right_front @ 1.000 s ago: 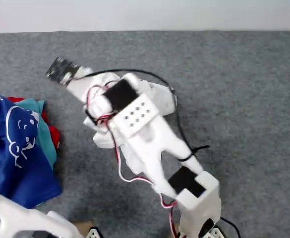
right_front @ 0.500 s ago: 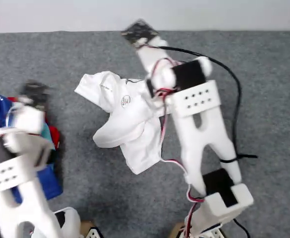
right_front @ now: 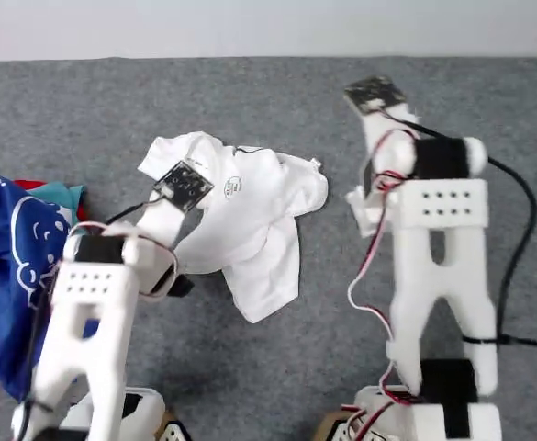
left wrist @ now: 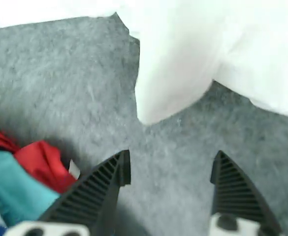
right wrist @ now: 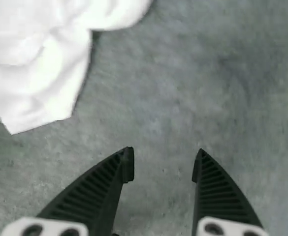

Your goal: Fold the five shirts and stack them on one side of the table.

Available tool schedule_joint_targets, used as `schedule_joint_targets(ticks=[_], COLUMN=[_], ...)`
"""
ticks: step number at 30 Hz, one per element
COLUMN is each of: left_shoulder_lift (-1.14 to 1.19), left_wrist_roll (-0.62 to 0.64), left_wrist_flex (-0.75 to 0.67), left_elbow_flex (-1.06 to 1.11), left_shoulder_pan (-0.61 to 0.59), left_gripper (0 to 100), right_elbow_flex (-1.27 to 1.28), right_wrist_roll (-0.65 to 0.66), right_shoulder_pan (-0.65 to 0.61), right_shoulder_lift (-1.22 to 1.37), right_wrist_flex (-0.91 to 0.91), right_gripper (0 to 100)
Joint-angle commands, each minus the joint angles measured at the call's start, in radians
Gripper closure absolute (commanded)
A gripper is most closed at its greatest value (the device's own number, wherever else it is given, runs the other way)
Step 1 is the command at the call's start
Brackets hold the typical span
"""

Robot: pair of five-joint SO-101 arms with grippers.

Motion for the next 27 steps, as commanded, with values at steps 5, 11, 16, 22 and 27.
schedule_joint_targets(ticks=[5,11,16,22,27], left_shoulder_lift=[0.298,0.491,0.644,0.735,0.74], left_wrist_roll=[0.015,0.014,0.011,0.011,0.017], left_wrist_flex=[-0.072,-0.084,-0.08,-0.044,-0.031], left_elbow_flex=[-0.223,-0.343,-0.397,-0.455,-0.506], left_shoulder_pan=[0.008,0.021,0.025,0.026,0.018], left_gripper=[73,73,73,73,75], right_elbow_flex=[0.095,0.118,0.118,0.118,0.118], right_wrist_roll=[-0.012,-0.012,-0.014,-0.014,-0.014], right_shoulder_pan=[0.077,0.076,0.076,0.076,0.076], right_shoulder_lift=[-0.143,-0.166,-0.165,-0.163,-0.165], right_wrist_flex=[0.038,0.038,0.038,0.038,0.038], right_gripper=[79.8,79.8,79.8,79.8,79.9])
